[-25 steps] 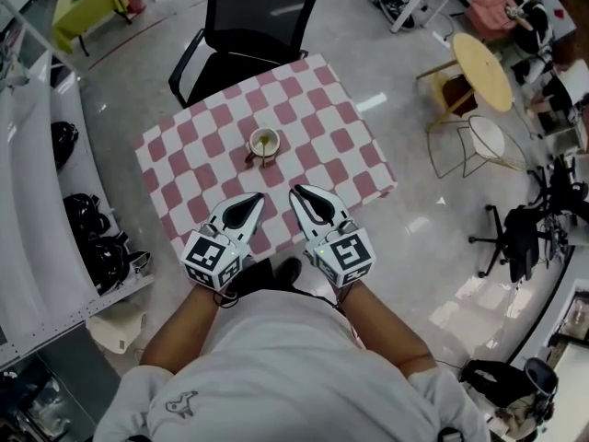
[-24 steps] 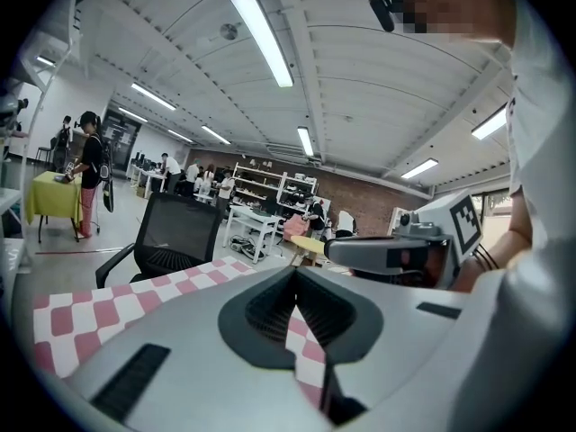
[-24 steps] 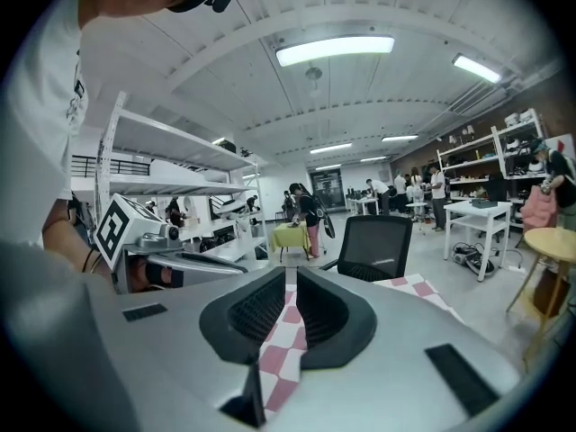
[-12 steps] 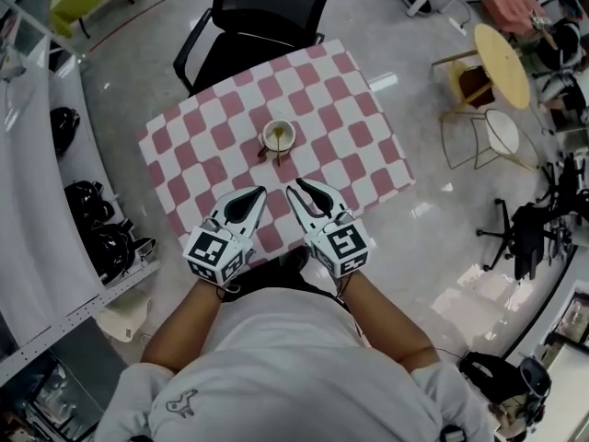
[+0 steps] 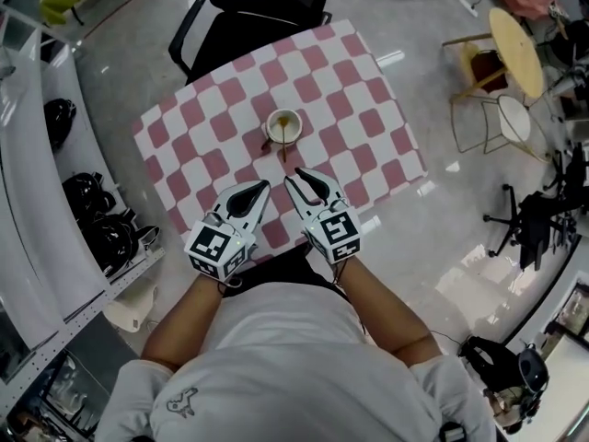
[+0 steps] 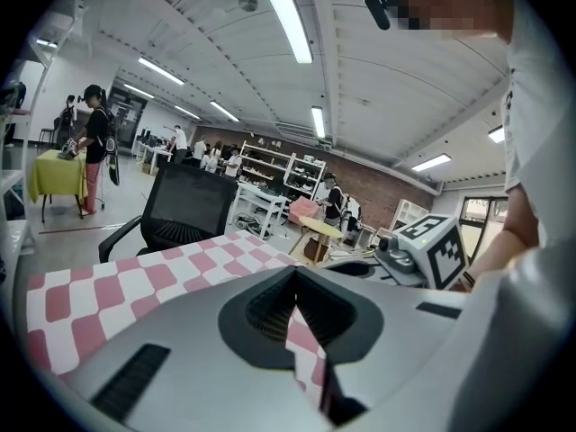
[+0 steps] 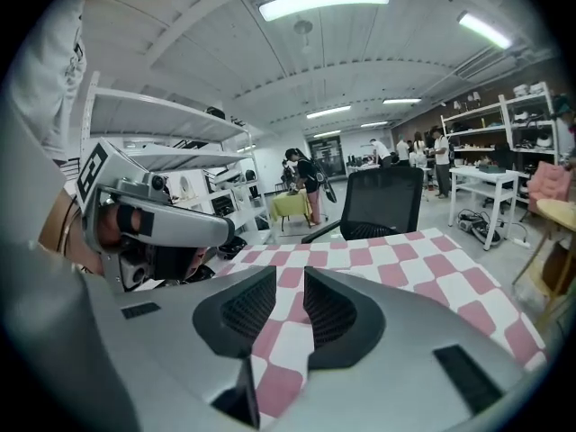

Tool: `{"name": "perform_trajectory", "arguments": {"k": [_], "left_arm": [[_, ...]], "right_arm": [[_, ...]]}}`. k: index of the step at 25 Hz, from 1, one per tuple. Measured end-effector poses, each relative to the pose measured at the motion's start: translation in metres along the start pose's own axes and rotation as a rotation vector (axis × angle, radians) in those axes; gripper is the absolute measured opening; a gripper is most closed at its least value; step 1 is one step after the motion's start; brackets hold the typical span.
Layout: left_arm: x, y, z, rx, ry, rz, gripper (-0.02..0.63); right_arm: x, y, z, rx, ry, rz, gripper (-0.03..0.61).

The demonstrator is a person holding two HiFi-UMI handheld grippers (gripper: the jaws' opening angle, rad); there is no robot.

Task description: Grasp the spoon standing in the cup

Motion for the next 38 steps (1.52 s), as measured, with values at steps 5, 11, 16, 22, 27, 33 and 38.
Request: {"name": "perform_trajectory", "arguments": {"k": [5,11,16,22,27,33,38], "left_arm": [[0.014,0.013,0.011,-0.002,0.028,-0.006,0.011],[0.029,0.032,0.017,-0.02,0.051,-0.026,0.011],[0.038,0.042,0.027,-0.02,0.06,-0.043,0.011],[0.041,0.047,0.034,-0.017,0.05,-0.082,0.011],[0.041,0.049,0.037,-0.013,0.047,-0.087,0.011],[0.041,0.055,0.036,-0.019,0.044,-0.091,0.011],[0.039,0.051,0.036,-0.011,0.044,-0.088,0.011]], "right_arm": [[0.021,-0.01,0.023,0.021,0.044,-0.004,0.103],[0.042,-0.018,0.048,0.034,0.096,-0.039,0.109],[0.05,-0.024,0.063,0.046,0.119,-0.06,0.109],[0.059,-0.029,0.078,0.058,0.153,-0.085,0.112],[0.067,-0.031,0.087,0.062,0.177,-0.085,0.114],[0.065,-0.036,0.087,0.095,0.177,-0.097,0.092],[0.063,-0.045,0.08,0.132,0.18,-0.118,0.067]]}}
Point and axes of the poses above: the fingertips, and each gripper's own axes: z forward along the fingers, y to its left, x out of its underside, the point moved 1 cm from there along -z, backward along the fingers, and after that the axes turned 3 degrees about x, right-handed, at the moved point
